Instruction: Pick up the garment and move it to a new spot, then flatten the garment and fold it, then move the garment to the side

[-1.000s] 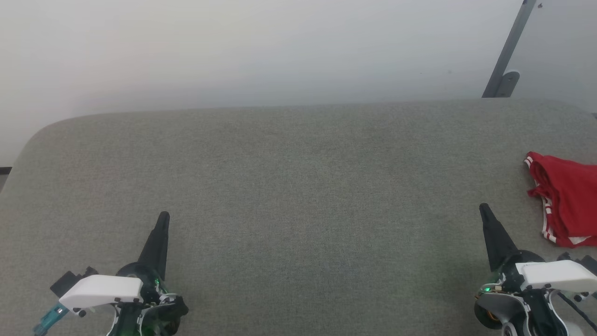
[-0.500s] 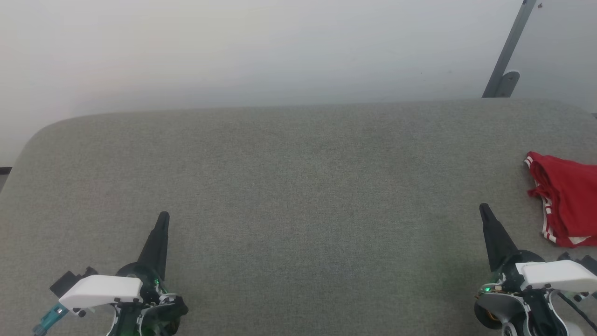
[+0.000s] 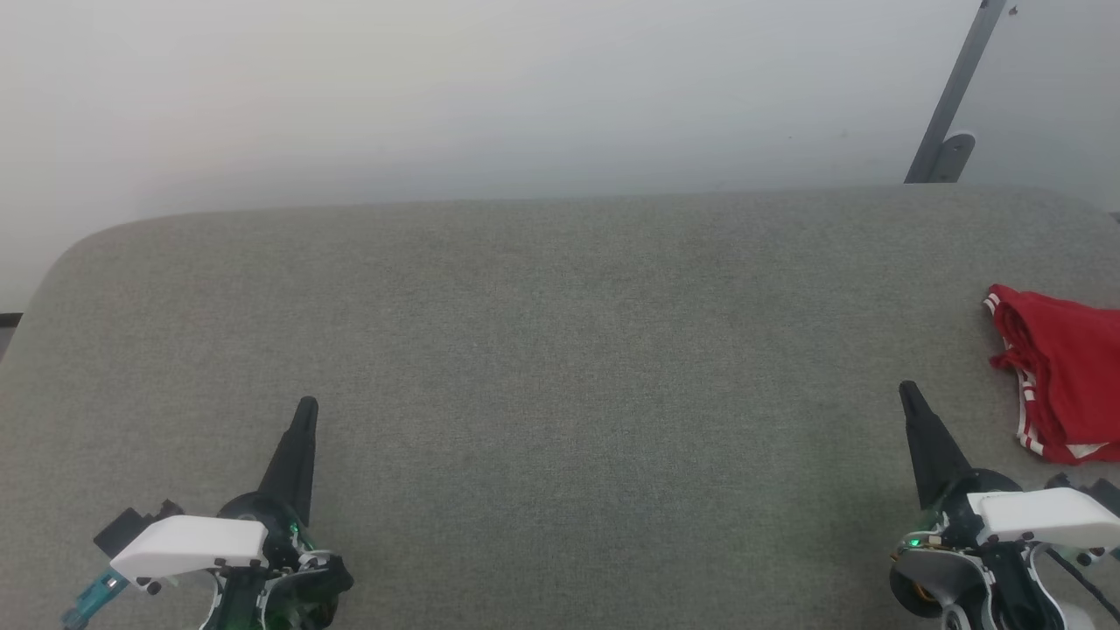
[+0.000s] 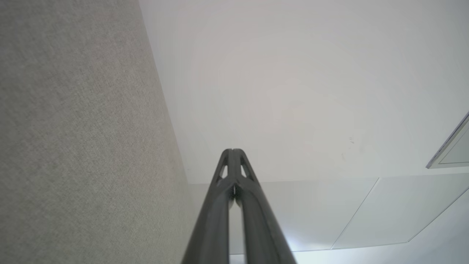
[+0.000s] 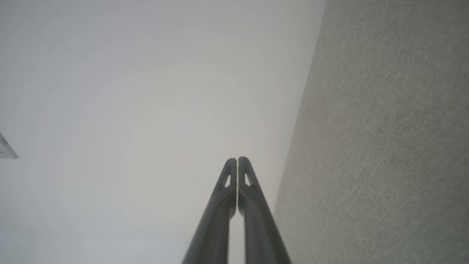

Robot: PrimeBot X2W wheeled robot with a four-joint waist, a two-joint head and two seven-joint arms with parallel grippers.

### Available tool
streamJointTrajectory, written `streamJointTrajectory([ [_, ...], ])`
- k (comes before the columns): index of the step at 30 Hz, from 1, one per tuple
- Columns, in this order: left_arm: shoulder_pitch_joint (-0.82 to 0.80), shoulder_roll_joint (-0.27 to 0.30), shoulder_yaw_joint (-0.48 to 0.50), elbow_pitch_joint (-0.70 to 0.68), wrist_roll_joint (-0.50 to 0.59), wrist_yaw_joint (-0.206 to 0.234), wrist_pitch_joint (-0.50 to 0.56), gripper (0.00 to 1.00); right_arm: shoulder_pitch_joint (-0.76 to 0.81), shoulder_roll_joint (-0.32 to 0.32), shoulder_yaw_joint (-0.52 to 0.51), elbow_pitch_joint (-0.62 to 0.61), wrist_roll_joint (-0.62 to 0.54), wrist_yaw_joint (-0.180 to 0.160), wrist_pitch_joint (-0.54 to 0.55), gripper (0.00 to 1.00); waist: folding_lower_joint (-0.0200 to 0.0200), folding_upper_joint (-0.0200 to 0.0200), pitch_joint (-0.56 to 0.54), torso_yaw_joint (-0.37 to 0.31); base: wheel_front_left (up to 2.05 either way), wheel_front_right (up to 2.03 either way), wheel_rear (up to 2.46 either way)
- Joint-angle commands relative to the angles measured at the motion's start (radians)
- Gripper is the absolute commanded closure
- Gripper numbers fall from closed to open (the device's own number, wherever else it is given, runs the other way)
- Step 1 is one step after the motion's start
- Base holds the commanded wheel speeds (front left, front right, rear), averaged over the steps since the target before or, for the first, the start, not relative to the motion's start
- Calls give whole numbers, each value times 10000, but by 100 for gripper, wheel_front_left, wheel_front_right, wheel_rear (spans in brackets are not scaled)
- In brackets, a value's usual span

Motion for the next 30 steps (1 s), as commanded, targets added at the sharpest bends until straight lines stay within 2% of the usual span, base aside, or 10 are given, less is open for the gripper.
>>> streamJointTrajectory([
  [1,-90,1,35,-2,40,-28,37,100,-52,43,-23,32,19,4,17,100,0,0,0,0,0,0,0],
  [30,-97,-32,81,0,66,-28,69,100,-53,47,-25,32,10,4,23,100,0,0,0,0,0,0,0],
])
